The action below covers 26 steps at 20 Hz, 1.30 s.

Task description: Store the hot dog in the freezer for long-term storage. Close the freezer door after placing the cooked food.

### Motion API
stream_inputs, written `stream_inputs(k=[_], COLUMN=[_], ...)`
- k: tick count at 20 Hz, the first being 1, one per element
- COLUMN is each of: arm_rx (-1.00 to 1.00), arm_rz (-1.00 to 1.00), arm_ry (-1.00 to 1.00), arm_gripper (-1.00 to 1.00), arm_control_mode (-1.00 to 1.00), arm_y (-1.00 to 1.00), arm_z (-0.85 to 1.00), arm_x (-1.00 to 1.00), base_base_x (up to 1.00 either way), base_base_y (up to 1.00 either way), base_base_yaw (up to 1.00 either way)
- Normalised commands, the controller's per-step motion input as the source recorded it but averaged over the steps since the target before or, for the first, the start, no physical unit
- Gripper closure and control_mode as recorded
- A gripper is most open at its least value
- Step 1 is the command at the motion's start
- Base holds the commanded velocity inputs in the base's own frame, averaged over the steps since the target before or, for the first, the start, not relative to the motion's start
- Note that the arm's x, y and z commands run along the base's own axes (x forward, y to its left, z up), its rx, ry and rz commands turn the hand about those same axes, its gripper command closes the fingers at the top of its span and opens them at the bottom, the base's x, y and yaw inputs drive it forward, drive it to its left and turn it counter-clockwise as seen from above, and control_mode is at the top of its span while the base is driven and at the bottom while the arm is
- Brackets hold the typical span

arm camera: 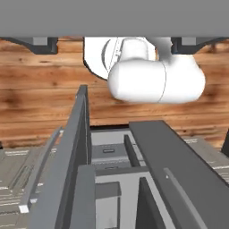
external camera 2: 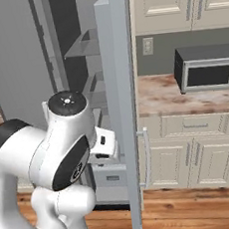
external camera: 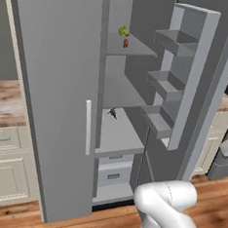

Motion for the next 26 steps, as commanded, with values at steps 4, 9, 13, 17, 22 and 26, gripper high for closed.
stream_inputs(k=[4, 9, 13, 17, 22, 26], arm_rx=[0.27, 0.21, 0.11, 0.06, 0.01, 0.01], arm_rz=[0.15, 0.16, 0.13, 0.13, 0.06, 0.0], arm_ry=[-0.12, -0.2, -0.21, -0.16, 0.0, -0.03], arm_gripper=[-1.0, -1.0, -1.0, -1.0, -1.0, -1.0], arm_control_mode=[-1.0, -1.0, -1.0, -1.0, -1.0, -1.0], arm_y=[-0.5, -0.35, -0.46, -0.4, -0.24, -0.03], arm_z=[0.0, 0.0, -0.05, -0.01, 0.0, -0.15], arm_x=[0.38, 0.55, 0.68, 0.64, 0.5, 0.51], base_base_x=[0.0, 0.0, 0.0, 0.0, 0.0, 0.0], base_base_y=[0.0, 0.0, 0.0, 0.0, 0.0, 0.0], base_base_yaw=[0.0, 0.0, 0.0, 0.0, 0.0, 0.0])
